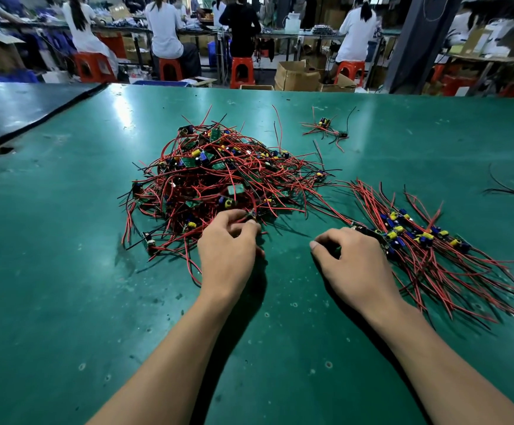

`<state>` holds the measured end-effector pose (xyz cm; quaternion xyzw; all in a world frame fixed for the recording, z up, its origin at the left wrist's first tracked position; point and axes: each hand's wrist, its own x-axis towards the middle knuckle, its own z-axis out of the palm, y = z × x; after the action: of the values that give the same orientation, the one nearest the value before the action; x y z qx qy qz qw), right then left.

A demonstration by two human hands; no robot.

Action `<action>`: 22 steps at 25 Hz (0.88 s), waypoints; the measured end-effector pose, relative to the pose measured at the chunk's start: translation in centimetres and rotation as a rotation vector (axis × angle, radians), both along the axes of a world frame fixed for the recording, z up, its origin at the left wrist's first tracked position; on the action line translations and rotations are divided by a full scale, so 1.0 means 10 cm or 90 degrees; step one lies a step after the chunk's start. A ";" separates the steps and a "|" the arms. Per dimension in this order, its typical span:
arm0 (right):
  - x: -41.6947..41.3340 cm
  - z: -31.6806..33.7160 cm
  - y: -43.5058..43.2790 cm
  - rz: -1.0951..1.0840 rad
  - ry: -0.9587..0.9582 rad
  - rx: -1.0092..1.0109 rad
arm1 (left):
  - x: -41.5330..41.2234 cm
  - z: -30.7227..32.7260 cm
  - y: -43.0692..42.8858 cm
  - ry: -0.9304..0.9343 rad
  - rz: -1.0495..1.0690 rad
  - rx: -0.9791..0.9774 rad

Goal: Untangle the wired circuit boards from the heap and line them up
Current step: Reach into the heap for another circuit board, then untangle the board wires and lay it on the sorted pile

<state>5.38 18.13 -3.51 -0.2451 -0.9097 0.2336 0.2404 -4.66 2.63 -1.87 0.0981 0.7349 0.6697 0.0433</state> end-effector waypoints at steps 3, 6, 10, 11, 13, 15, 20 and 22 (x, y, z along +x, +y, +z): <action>0.00 0.00 0.01 0.006 0.008 -0.011 | 0.05 0.00 -0.01 0.059 0.010 -0.050; 0.00 0.02 0.01 0.024 0.034 -0.047 | 0.13 0.00 0.00 0.083 -0.021 -0.030; -0.03 0.08 -0.07 0.115 0.089 -0.218 | 0.42 -0.02 0.13 0.168 -0.076 -0.029; -0.02 0.09 -0.08 0.137 0.096 -0.234 | 0.47 -0.04 0.15 0.201 -0.089 -0.044; 0.00 0.11 -0.08 0.172 0.102 -0.216 | 0.48 -0.06 0.16 0.227 -0.095 -0.058; 0.01 0.12 -0.09 0.210 0.109 -0.168 | 0.45 -0.05 0.15 0.218 -0.089 -0.043; -0.01 0.09 -0.08 0.137 0.171 -0.171 | 0.48 -0.02 0.15 0.257 -0.091 0.023; -0.03 0.10 -0.02 0.068 0.210 -0.247 | 0.46 -0.03 0.15 0.242 -0.103 0.031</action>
<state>5.13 17.94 -2.53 -0.1967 -0.8081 0.4532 0.3208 -0.05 4.12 -2.16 0.2826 0.7033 0.6508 -0.0447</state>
